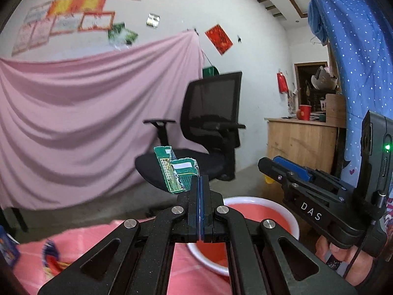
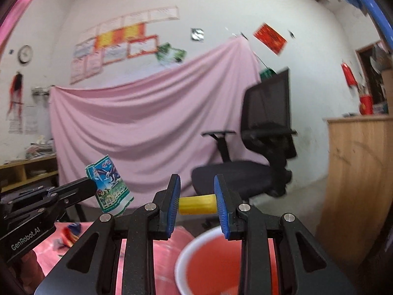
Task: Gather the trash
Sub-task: 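Carry both items over the orange bucket and open both grippers, then move both tools back over the remaining trash on the table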
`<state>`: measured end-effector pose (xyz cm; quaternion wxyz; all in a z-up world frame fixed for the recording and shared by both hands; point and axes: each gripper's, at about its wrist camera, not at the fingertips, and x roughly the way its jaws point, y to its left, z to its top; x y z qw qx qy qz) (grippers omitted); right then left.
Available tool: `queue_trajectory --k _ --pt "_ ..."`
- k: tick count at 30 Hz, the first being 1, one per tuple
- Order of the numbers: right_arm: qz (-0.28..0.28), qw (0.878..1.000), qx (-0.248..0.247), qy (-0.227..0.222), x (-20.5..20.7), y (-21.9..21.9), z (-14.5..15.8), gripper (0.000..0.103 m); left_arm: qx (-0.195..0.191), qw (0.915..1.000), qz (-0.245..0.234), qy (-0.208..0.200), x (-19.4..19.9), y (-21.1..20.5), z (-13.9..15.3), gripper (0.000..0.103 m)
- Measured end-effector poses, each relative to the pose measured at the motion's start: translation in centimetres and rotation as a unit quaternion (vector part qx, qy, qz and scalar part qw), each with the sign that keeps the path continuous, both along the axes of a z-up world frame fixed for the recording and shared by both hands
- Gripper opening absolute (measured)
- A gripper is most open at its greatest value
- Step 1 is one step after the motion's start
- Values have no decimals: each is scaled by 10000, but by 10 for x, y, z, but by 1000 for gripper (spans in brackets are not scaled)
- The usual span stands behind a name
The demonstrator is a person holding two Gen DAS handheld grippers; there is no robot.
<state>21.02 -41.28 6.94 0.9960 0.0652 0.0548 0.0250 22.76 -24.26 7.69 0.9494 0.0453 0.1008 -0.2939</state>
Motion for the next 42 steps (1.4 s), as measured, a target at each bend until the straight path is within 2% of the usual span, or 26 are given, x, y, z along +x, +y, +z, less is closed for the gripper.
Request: queue_trajectory --k 9,19,28,32,42 --pt "-442 9933 343 1009 26 -34 -30 26 122 9942 -448 972 40 -33 -21 0" --pt "-539 9762 722 1974 44 -51 -58 26 405 9771 -476 2035 73 -53 -47 0" --pt "-599 9698 849 2208 49 -57 -67 27 359 9647 -491 2562 91 -57 -59 0" --pt "-620 9677 871 2283 54 -60 -69 33 328 9599 -423 2751 97 -53 -61 0" --pt "-651 9701 812 2192 51 -60 -66 49 173 9627 -79 2699 93 -30 -54 0"
